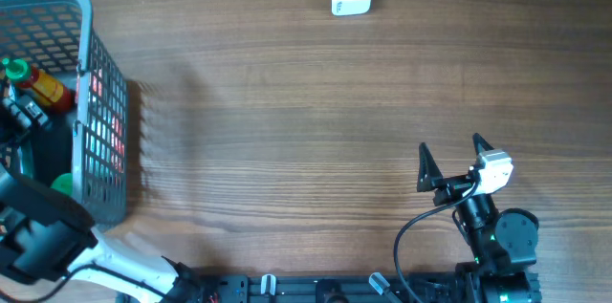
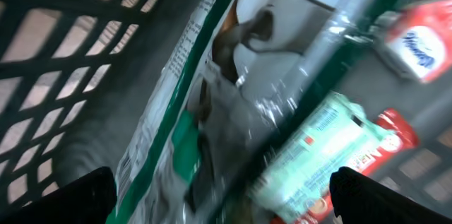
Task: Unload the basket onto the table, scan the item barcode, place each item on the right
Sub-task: 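Reach the left gripper into the basket and grasp the green 3M packet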
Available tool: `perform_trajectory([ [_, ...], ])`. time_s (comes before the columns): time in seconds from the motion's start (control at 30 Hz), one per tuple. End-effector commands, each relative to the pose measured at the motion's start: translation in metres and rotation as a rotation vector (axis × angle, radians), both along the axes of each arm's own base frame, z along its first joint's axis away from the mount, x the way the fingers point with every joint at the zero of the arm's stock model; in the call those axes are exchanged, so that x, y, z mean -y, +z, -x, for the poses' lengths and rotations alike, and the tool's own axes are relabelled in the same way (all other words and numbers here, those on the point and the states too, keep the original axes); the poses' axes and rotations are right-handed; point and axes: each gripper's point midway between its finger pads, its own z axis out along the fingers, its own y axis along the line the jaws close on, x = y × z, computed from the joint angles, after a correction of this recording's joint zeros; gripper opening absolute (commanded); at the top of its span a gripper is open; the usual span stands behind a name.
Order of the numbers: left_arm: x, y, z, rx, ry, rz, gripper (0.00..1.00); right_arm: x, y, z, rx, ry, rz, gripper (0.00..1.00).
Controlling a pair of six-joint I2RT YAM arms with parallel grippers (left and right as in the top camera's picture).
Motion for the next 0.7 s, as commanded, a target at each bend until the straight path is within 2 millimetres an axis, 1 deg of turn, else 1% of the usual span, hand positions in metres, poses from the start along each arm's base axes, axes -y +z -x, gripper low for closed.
perform_trajectory([
  [0.0, 0.001, -0.024, -0.005, -0.046, -0.033, 0.037, 0.94, 0.002, 0.002, 0.000, 0.004, -0.014, -0.013, 1.00],
  [0.1, 0.005, -0.038, -0.007, -0.073, -0.044, 0.064, 0.68, 0.002, 0.002, 0.000, 0.004, -0.014, -0.013, 1.00],
  [0.17, 0.007, -0.043, -0.006, -0.083, -0.045, 0.076, 0.48, 0.002, 0.002, 0.000, 0.004, -0.014, -0.013, 1.00],
  [0.2, 0.007, -0.043, -0.006, -0.084, -0.039, 0.077, 0.29, 0.002, 0.002, 0.000, 0.004, -0.014, -0.013, 1.00],
  [0.23, 0.008, -0.043, -0.005, -0.085, -0.029, 0.079, 0.20, 0.002, 0.002, 0.000, 0.004, -0.014, -0.013, 1.00],
  [0.27, 0.007, -0.040, -0.004, -0.081, -0.017, 0.071, 0.08, 0.002, 0.002, 0.000, 0.004, -0.014, -0.013, 1.00],
  [0.3, 0.006, -0.037, -0.005, -0.075, -0.013, 0.064, 0.04, 0.002, 0.002, 0.000, 0.004, -0.014, -0.013, 1.00],
  [0.37, 0.005, -0.025, -0.005, -0.054, -0.013, 0.041, 0.04, 0.002, 0.002, 0.000, 0.004, -0.014, -0.013, 1.00],
  [0.47, 0.001, 0.005, -0.007, -0.005, -0.011, -0.023, 0.04, 0.002, 0.002, 0.000, 0.004, -0.014, -0.013, 1.00],
  [0.53, -0.001, 0.038, -0.009, 0.059, -0.010, -0.089, 0.04, 0.002, 0.002, 0.000, 0.004, -0.014, -0.013, 1.00],
  [0.57, -0.001, 0.051, -0.009, 0.084, -0.010, -0.115, 0.04, 0.002, 0.002, 0.000, 0.004, -0.014, -0.013, 1.00],
  [0.6, -0.001, 0.074, -0.010, 0.128, -0.009, -0.159, 0.04, 0.002, 0.002, 0.000, 0.004, -0.014, -0.013, 1.00],
  [0.67, 0.000, 0.114, -0.008, 0.203, -0.008, -0.236, 0.04, 0.002, 0.002, 0.000, 0.004, -0.014, -0.013, 1.00],
])
